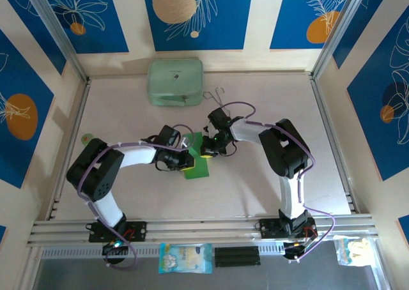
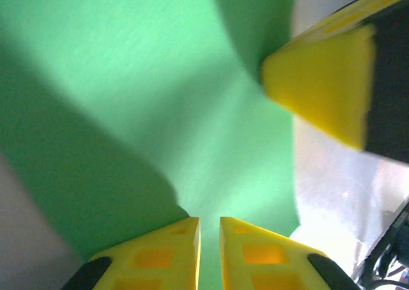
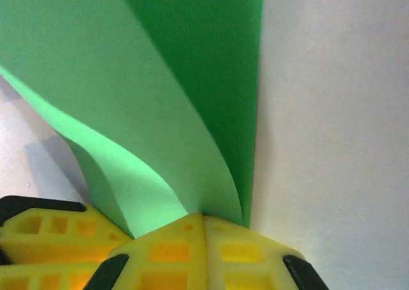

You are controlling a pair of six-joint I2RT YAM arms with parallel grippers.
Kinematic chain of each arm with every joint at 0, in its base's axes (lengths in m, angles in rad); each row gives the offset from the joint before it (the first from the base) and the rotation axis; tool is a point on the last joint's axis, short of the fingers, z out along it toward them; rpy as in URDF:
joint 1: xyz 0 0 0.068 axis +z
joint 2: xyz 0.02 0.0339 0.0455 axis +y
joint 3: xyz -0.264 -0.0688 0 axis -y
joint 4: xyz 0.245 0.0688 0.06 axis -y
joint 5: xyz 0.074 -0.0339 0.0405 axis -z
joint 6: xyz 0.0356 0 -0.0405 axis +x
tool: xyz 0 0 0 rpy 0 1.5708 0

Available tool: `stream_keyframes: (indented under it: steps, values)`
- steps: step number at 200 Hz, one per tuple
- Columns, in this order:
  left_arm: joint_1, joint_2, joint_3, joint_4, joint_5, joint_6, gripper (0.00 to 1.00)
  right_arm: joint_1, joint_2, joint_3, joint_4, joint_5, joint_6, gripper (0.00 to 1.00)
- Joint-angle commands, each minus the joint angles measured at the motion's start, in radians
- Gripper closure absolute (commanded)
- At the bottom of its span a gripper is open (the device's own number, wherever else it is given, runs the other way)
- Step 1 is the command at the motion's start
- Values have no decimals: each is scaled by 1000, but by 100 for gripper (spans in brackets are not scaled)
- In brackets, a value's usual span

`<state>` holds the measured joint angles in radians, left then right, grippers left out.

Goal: Fold a paper plane with a square sheet of paper (pick it up from the middle)
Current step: First fold in half a square sheet of paper at the center of the table.

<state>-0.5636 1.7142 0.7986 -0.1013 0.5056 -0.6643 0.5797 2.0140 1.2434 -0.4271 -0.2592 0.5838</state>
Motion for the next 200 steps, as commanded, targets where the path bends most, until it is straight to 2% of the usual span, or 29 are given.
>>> stream_keyframes:
  steps: [1, 68, 113, 140, 160, 200]
  values:
    - [-8, 2, -37, -53, -12, 17, 83, -26, 119, -71, -139, 238, 15, 97]
    - [-19, -58, -115, -80, -33, 4, 82, -34, 150, -68, -146, 261, 21, 97]
    - [-22, -177, -102, -224, -63, 24, 82, -37, 154, -66, -155, 269, 21, 98]
    - [-26, -244, -56, -105, -56, -76, 82, -37, 152, -69, -151, 266, 28, 98]
    - [-42, -204, -23, -52, -93, -95, 82, -36, 153, -71, -147, 261, 33, 98]
    - [-84, -61, 35, -71, -105, -68, 84, -37, 159, -75, -142, 259, 38, 98]
